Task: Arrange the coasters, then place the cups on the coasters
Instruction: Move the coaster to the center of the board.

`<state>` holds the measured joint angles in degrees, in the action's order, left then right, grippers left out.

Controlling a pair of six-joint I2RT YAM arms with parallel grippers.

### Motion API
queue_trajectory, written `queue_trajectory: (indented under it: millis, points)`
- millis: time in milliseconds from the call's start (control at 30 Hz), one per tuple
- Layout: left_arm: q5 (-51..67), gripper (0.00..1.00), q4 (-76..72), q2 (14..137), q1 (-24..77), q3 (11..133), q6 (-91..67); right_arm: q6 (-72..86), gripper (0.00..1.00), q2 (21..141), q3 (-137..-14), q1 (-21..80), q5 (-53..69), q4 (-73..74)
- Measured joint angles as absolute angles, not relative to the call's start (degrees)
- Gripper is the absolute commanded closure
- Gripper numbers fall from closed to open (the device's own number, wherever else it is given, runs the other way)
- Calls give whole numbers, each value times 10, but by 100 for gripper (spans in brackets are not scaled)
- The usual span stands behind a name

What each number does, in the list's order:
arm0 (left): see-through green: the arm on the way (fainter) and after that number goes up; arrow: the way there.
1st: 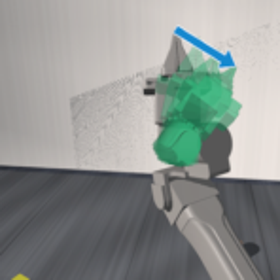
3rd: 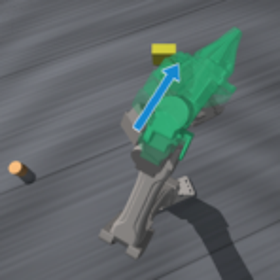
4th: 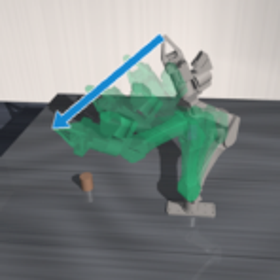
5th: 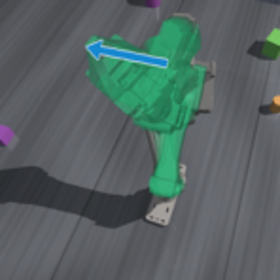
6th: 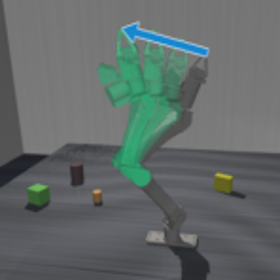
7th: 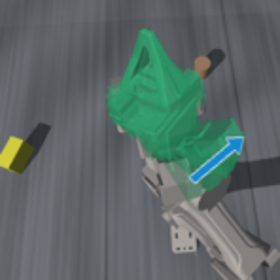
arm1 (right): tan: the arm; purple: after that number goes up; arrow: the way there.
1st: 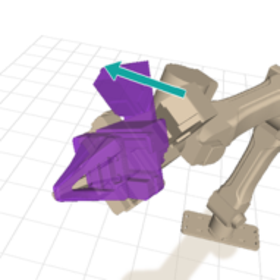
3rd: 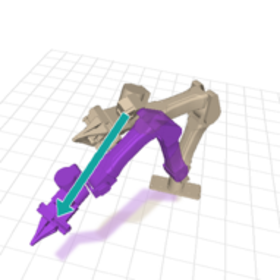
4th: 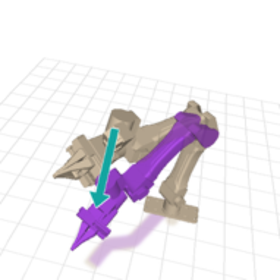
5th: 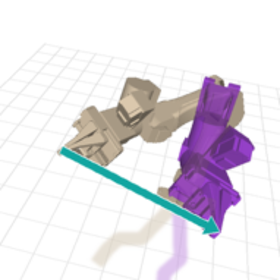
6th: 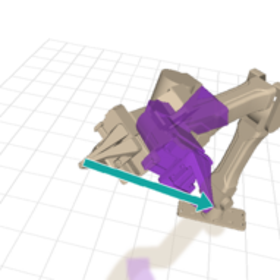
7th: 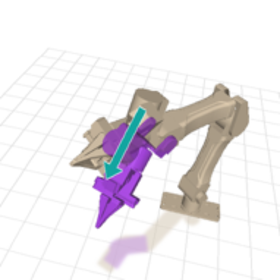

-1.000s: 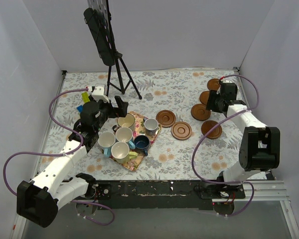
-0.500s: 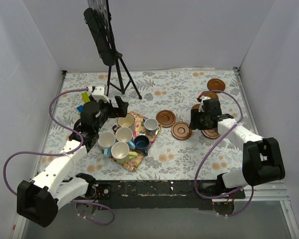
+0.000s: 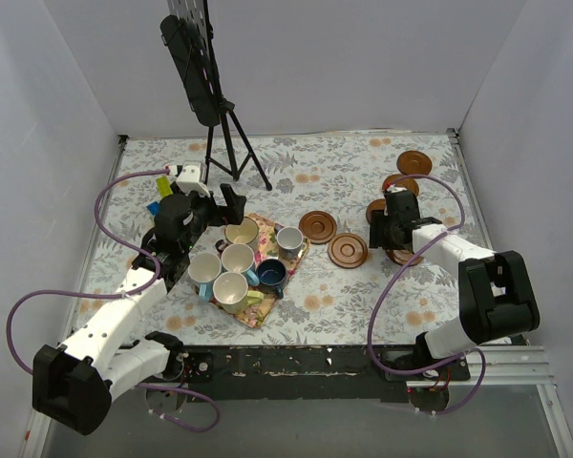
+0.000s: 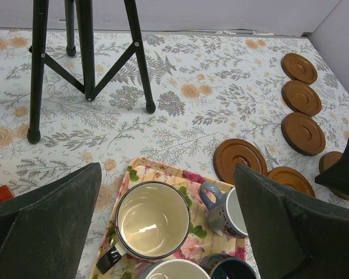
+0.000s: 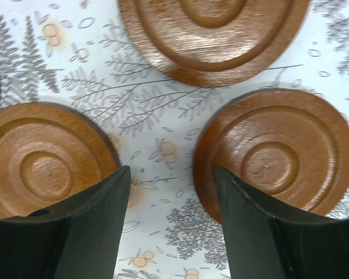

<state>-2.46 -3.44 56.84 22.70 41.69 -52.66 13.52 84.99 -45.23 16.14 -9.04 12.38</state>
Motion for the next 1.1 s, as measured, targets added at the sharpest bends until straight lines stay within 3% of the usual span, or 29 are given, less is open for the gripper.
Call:
queue_trajectory:
  millis: [233, 500, 767, 1100]
  points:
    - [-25, 2, -34, 568, 227, 417, -527, 136, 36, 847, -452, 145, -125, 125]
    - [-25, 2, -34, 568, 227, 417, -527, 132, 35, 847, -452, 130, -128, 121]
    - [-25, 2, -35, 569, 227, 417, -527, 125, 34, 828, -444, 197, -87, 94]
    - [-25, 2, -34, 569, 227, 417, -527, 116, 35, 920, -480, 250, -74, 73]
